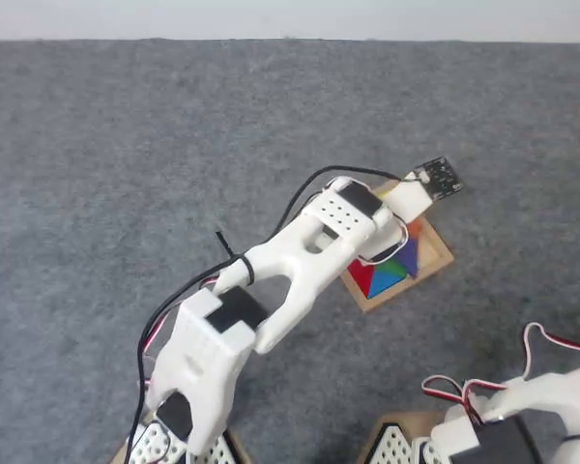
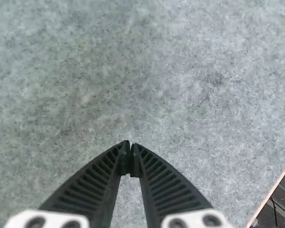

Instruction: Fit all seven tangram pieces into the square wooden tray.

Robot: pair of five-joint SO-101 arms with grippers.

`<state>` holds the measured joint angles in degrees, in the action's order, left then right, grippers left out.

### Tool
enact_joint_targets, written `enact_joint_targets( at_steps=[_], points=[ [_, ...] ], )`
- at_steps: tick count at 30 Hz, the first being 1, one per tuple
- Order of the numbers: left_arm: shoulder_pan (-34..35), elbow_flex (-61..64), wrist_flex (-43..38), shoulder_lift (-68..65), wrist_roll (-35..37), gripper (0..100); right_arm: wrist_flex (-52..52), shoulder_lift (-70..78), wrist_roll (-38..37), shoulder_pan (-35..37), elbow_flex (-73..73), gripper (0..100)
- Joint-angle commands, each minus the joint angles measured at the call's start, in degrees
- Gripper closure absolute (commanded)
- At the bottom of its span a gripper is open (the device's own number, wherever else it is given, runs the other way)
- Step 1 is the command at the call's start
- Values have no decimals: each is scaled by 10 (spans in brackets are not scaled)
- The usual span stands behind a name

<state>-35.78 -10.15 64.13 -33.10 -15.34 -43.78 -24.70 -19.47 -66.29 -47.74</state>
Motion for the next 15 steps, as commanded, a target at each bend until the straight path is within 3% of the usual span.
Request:
enact_joint_targets(
  at_steps=[1,15],
  points=[
    [4,-85,26,-16,-14,921,0,-27,2,7,3,990],
    [-2,-307,118,-161,-18,921,1,-27,3,7,2,990]
  ],
)
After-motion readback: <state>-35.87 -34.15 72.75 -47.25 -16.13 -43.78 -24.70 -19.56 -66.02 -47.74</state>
